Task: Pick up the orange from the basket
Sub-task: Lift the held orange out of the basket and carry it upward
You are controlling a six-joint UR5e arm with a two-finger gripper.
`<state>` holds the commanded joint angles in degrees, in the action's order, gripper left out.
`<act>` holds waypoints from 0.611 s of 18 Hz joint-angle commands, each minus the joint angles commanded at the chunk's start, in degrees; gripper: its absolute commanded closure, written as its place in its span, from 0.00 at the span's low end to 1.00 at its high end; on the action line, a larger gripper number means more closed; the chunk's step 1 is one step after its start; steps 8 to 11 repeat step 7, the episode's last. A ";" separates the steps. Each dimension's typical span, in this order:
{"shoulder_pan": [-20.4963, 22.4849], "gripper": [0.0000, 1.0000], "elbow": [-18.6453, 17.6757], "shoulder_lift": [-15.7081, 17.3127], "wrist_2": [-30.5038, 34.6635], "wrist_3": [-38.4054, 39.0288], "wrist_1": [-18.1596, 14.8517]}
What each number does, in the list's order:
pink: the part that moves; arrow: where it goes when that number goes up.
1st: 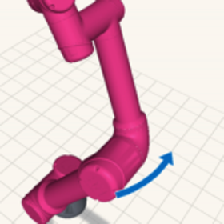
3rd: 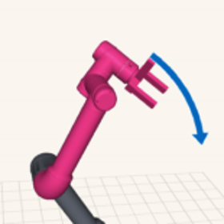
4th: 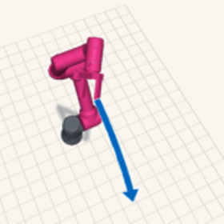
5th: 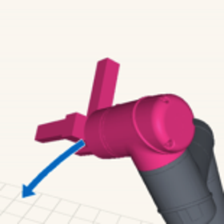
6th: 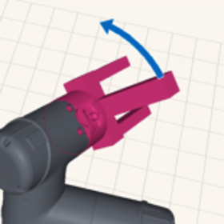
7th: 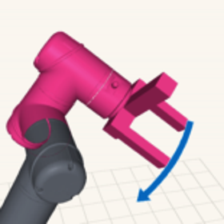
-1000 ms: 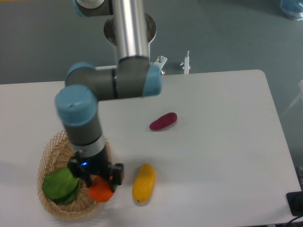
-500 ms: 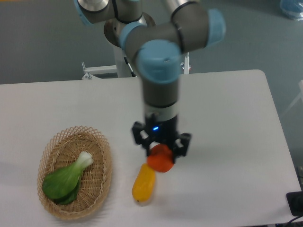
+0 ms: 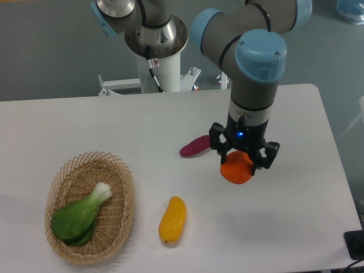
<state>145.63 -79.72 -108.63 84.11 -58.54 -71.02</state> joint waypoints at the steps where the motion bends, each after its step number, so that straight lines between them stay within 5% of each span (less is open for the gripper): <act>1: 0.00 0.51 0.00 0.00 0.00 0.00 0.00; 11: 0.35 0.51 -0.53 0.00 -0.61 0.00 0.00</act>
